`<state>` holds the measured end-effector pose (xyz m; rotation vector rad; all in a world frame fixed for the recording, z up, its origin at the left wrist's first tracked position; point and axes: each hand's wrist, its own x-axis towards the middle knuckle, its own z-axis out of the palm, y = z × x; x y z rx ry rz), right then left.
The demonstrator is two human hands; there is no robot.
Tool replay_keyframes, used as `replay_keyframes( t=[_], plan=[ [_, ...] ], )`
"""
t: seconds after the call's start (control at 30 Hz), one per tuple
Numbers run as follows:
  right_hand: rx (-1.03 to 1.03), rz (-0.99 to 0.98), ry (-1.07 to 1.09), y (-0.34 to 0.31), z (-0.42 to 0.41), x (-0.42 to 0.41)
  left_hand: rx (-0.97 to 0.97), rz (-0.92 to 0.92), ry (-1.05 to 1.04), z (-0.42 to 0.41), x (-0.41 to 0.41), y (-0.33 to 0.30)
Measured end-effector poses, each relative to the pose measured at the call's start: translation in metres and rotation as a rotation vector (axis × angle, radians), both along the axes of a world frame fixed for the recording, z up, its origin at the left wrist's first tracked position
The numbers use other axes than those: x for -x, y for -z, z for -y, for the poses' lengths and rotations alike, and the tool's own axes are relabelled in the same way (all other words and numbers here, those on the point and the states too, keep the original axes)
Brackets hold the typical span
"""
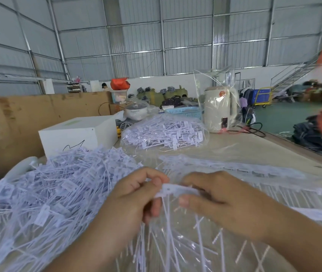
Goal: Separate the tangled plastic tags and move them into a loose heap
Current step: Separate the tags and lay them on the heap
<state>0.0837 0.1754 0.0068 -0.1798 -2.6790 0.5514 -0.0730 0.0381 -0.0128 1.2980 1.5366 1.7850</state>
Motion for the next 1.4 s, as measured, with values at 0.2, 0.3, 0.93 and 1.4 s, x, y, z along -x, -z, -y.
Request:
replay_keyframes(
  t=[0.2, 0.3, 0.93, 1.4],
  plan=[
    [0.018, 0.038, -0.029, 0.000, -0.003, 0.001, 0.173, -0.112, 0.029, 0.005, 0.010, 0.004],
    [0.043, 0.033, -0.021, -0.001, -0.002, 0.000, 0.206, -0.172, 0.011, 0.004, 0.009, 0.006],
    [-0.240, -0.340, 0.213, 0.012, 0.033, 0.016, -0.085, 0.624, -0.218, -0.014, -0.011, 0.004],
    [-0.038, -0.125, 0.068, 0.010, 0.005, 0.007, 0.130, -0.016, 0.039, 0.003, -0.009, -0.003]
  ],
)
